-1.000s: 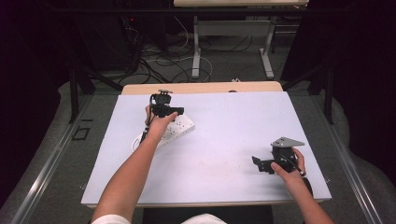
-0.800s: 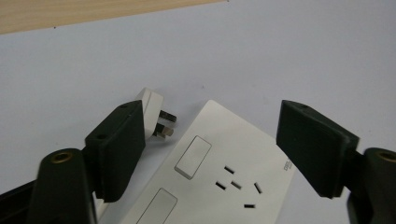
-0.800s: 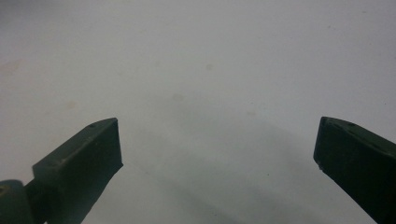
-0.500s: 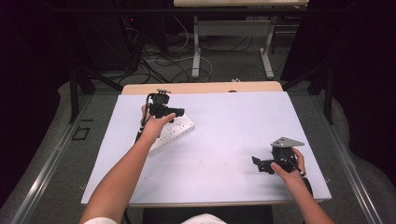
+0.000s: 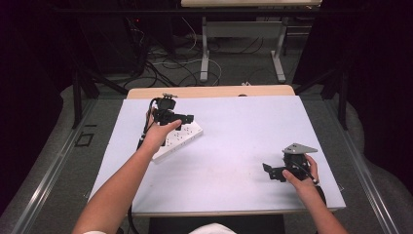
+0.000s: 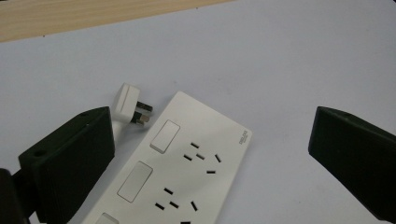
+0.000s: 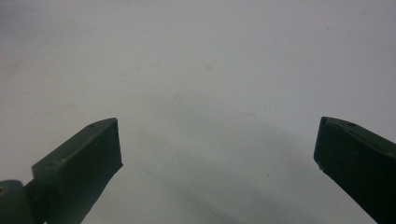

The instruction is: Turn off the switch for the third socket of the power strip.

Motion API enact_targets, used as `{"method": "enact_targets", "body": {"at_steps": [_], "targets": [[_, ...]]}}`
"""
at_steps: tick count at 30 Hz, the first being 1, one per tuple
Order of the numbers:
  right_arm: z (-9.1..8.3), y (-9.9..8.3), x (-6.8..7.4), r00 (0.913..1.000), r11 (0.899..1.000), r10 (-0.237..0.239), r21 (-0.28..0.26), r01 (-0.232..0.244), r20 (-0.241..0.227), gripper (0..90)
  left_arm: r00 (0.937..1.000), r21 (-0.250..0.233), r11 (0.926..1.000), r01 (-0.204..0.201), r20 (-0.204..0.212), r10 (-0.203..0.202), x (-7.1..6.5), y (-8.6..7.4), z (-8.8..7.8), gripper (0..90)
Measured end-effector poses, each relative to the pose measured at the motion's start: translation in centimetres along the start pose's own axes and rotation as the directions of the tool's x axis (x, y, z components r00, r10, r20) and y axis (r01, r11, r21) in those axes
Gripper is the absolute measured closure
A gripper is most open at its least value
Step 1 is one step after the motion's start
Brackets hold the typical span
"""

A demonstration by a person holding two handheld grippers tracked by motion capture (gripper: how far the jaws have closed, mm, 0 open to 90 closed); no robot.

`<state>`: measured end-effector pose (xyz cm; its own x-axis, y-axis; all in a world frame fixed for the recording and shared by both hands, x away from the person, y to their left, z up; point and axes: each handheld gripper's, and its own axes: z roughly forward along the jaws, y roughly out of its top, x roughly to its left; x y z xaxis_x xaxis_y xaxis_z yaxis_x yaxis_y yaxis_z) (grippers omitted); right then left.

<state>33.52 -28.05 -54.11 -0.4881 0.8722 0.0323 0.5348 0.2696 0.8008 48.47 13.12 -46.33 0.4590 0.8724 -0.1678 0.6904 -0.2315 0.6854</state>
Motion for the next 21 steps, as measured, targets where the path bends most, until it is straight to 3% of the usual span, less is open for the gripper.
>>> {"method": "enact_targets", "body": {"at_steps": [21], "targets": [[-0.1,0.0,0.1,1.0000,1.000,0.001,0.001,-0.001,0.004,0.3,0.9993,-0.031,0.9991,-0.027,0.025,0.028,-0.1,-1.6,-4.2,0.2]]}}
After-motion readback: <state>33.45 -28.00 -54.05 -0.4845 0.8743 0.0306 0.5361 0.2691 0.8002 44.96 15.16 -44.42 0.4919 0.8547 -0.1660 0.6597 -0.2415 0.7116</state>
